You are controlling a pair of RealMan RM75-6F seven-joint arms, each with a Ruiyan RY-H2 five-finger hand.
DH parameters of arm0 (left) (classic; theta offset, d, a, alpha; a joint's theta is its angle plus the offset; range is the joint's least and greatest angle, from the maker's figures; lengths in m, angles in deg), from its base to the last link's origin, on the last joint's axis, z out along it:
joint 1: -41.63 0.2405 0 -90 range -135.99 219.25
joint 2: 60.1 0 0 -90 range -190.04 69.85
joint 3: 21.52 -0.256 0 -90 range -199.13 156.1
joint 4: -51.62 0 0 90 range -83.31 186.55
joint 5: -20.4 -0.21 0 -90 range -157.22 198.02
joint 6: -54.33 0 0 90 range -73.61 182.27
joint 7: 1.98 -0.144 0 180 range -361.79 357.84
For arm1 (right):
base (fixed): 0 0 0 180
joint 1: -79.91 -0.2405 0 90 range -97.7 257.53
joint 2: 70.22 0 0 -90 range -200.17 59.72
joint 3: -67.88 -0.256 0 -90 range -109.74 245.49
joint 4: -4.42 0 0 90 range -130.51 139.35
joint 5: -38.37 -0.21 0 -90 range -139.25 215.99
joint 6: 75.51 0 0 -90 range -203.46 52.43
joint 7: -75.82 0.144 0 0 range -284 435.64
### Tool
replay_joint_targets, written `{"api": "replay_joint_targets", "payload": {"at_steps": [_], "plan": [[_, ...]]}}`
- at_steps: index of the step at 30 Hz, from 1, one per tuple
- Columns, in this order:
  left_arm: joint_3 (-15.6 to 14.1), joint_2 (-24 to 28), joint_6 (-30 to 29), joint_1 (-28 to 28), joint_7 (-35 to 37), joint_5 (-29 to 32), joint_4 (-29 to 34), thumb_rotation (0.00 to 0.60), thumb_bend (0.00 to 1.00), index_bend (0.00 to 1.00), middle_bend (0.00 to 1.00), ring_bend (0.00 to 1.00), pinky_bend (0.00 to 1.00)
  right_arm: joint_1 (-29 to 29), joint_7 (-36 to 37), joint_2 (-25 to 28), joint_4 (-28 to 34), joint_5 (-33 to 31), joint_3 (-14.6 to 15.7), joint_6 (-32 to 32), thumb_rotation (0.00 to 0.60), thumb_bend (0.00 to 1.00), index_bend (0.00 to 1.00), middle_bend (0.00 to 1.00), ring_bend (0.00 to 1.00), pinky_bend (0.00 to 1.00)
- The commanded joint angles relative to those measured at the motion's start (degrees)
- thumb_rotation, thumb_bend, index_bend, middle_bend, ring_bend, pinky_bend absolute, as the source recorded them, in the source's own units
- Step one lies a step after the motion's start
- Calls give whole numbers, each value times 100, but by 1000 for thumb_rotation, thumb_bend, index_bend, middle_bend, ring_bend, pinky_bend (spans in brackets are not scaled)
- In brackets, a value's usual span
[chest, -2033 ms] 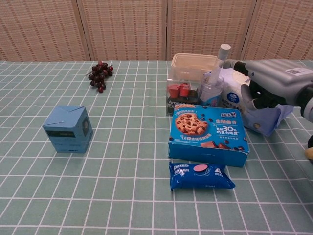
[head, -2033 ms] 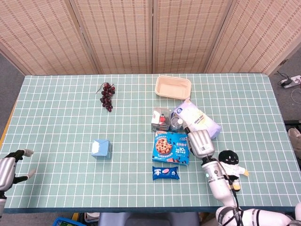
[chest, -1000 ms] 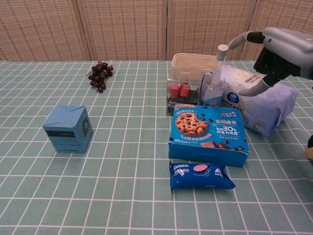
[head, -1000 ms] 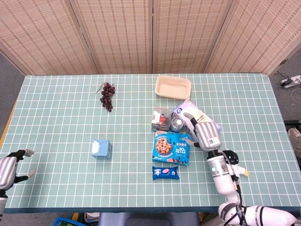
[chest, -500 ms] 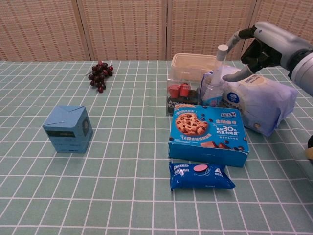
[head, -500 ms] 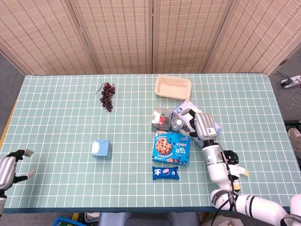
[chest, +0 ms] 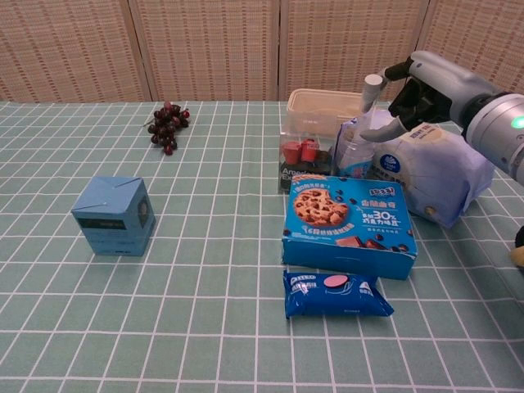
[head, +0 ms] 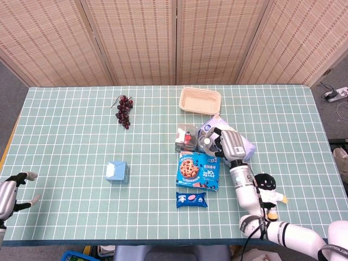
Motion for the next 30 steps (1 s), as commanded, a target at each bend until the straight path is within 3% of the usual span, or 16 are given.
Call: {"api": "replay_joint_targets", "payload": {"at_steps": [1, 4, 14, 21, 30], "plan": [[7, 8, -17, 7, 17, -1, 7, 600, 222, 440, 405, 416, 585, -48, 31, -37, -67, -31, -14, 46, 600, 157, 498, 1000, 1000, 1000], [8, 15, -11, 11, 45, 10, 3, 600, 221, 440, 405, 416, 585, -90, 61, -102, -153, -47, -23, 57, 600, 171, 519, 1000, 1000, 1000], [-8, 49, -41, 28, 50, -31, 43, 600, 222, 440, 405, 416, 585, -104, 142, -207, -328, 18, 9, -52, 600, 428, 652, 1000, 1000, 1000], [-6, 47, -23, 18, 39, -25, 41, 600, 222, 440, 405, 416, 585, -79, 206, -115, -150, 176, 6, -169, 600, 455, 694, 1000, 1000, 1000], [-8, 38, -2, 7, -12, -13, 34, 600, 222, 440, 405, 416, 585, 129, 342, 338, 797, 473, -15, -485, 600, 475, 702, 1000, 1000, 1000]]}}
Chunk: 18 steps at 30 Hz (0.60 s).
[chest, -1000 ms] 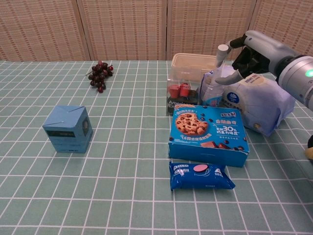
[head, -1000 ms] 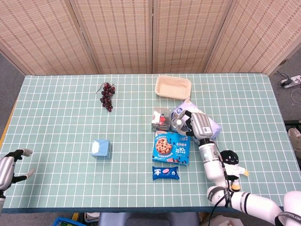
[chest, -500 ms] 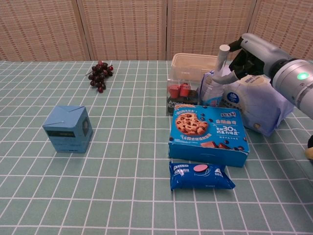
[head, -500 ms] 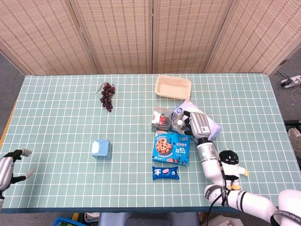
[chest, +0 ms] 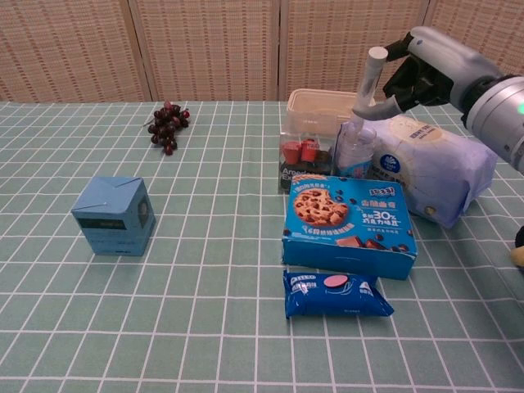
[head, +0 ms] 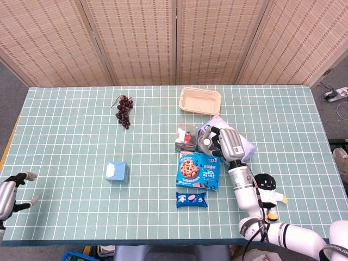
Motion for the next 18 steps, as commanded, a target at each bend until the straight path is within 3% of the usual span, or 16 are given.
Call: {"api": "replay_joint_targets", "payload": {"at_steps": [1, 13, 18], "plan": [[0, -6, 10, -5, -17, 8, -11, 600, 222, 440, 405, 416, 585, 123, 123, 271, 483, 97, -34, -106, 600, 477, 702, 1000, 1000, 1000], [8, -43, 94, -45, -104, 77, -24, 600, 222, 440, 405, 416, 585, 350, 24, 1048, 2012, 384, -156, -464, 600, 482, 705, 1000, 1000, 1000], [10, -37, 90, -43, -103, 81, -13, 600, 222, 440, 405, 416, 585, 359, 242, 1215, 2295, 60, -204, -258, 600, 483, 714, 1000, 1000, 1000]]}}
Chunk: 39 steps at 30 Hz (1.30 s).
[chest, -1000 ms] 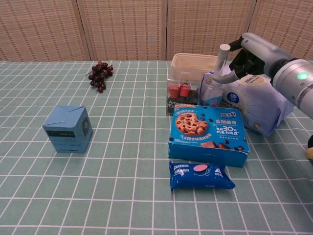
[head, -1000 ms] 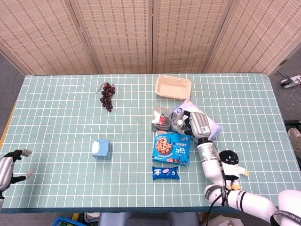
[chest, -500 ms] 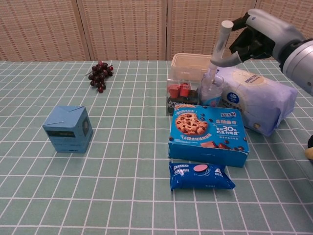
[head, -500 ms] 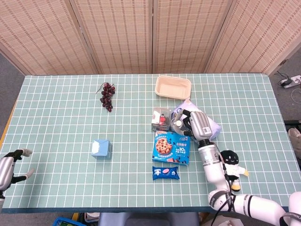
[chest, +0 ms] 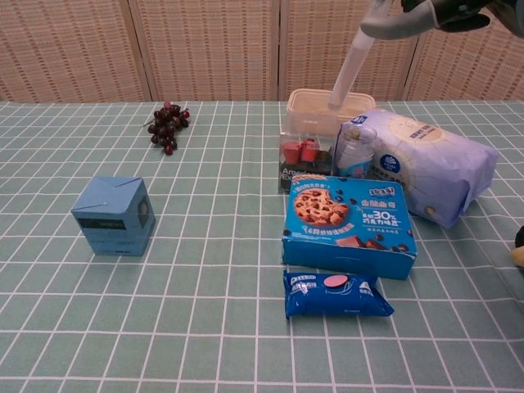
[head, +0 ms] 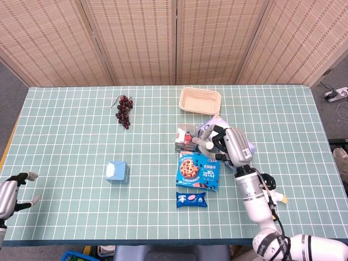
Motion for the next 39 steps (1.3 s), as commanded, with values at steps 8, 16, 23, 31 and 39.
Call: {"api": "replay_joint_targets", "payload": {"at_steps": [8, 16, 23, 31, 39], "plan": [[6, 13, -7, 5, 46, 5, 3, 600, 222, 440, 405, 416, 585, -128, 440, 18, -489, 250, 310, 505, 600, 506, 714, 1000, 1000, 1000], [4, 17, -11, 6, 62, -5, -3, 600, 222, 440, 405, 416, 585, -265, 552, -545, -2093, 2271, 805, -332, 600, 510, 714, 1000, 1000, 1000], [1, 14, -22, 6, 32, -14, 8, 600, 222, 440, 405, 416, 585, -235, 1454, -652, -2152, 2161, 878, -328, 600, 510, 714, 1000, 1000, 1000], [-4, 20, 11, -4, 8, 5, 15, 600, 222, 440, 405, 416, 585, -124, 3160, 199, -568, 397, 538, 1108, 600, 510, 714, 1000, 1000, 1000], [-10, 21, 35, -13, -21, 16, 24, 600, 222, 439, 405, 416, 585, -141, 2347, 90, -892, 748, 630, 747, 600, 510, 714, 1000, 1000, 1000]]}}
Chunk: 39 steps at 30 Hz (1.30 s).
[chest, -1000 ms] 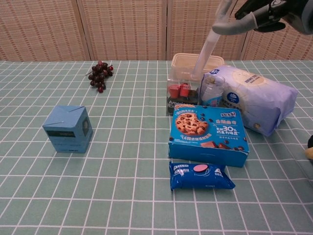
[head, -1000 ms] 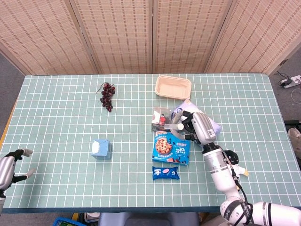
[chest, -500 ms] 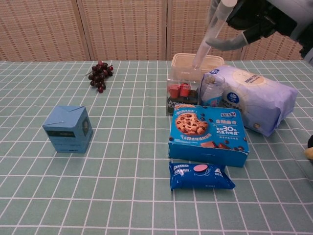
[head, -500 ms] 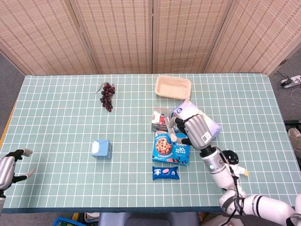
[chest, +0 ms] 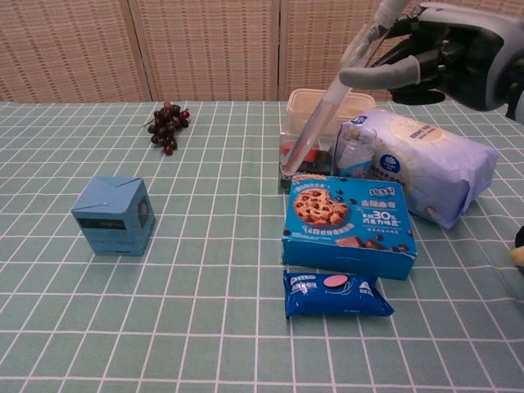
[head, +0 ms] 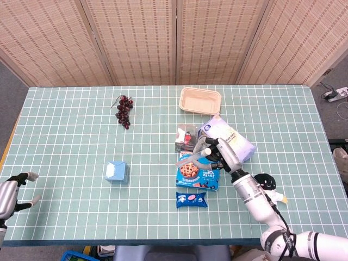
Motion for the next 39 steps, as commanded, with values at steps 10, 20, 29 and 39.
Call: {"api": "replay_joint_targets", "payload": {"at_steps": [10, 20, 29, 39], "plan": [[3, 4, -12, 1, -1, 1, 12, 600, 222, 439, 405, 416, 585, -12, -1815, -1266, -1917, 1923, 298, -2004, 600, 510, 714, 1000, 1000, 1000], [-1, 19, -1, 0, -10, 9, 29, 600, 222, 439, 405, 416, 585, 37, 33, -551, -602, 1086, 333, -862, 600, 510, 714, 1000, 1000, 1000], [-2, 20, 9, -5, -19, 15, 31, 600, 222, 439, 405, 416, 585, 54, -826, -635, -940, 1381, 312, -1230, 600, 510, 714, 1000, 1000, 1000], [1, 21, 21, -11, -28, 33, 35, 600, 222, 439, 405, 416, 585, 60, -1311, -1240, -1762, 1907, 395, -1886, 600, 510, 714, 1000, 1000, 1000]]}}
